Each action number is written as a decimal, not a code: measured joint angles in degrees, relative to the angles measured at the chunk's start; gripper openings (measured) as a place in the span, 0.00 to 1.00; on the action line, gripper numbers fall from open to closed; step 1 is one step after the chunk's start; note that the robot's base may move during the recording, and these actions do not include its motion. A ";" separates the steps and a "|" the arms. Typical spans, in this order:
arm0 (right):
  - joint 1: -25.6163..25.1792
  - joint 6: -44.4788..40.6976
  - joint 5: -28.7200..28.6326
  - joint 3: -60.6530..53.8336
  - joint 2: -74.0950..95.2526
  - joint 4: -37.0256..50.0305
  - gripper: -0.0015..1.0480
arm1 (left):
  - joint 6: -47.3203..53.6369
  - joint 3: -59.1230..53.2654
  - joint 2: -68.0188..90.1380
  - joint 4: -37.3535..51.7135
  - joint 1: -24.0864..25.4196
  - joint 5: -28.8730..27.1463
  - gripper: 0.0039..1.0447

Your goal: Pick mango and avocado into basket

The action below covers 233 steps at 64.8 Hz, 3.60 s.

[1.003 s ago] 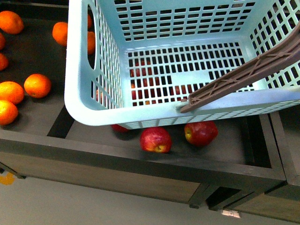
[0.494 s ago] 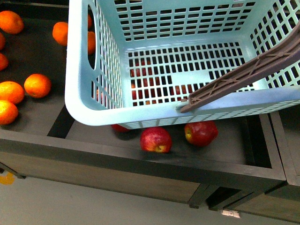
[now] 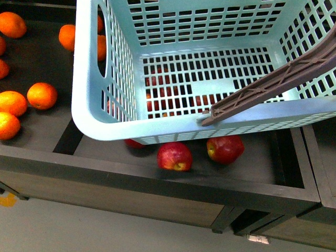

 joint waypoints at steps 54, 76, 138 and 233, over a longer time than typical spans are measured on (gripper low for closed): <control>-3.50 1.44 22.36 -23.76 -15.30 26.80 0.30 | 0.22 0.00 0.35 -0.04 -0.11 0.07 0.15; 1.42 0.74 27.08 -33.59 -27.43 24.28 0.02 | 0.26 0.00 0.35 -0.04 0.00 -0.26 0.15; 1.51 0.61 27.50 -41.22 -46.18 14.49 0.71 | 0.28 0.00 0.35 -0.04 0.00 -0.28 0.15; 1.68 0.61 27.54 -41.27 -46.25 14.27 0.92 | 0.46 0.02 0.35 -0.07 0.02 -0.44 0.15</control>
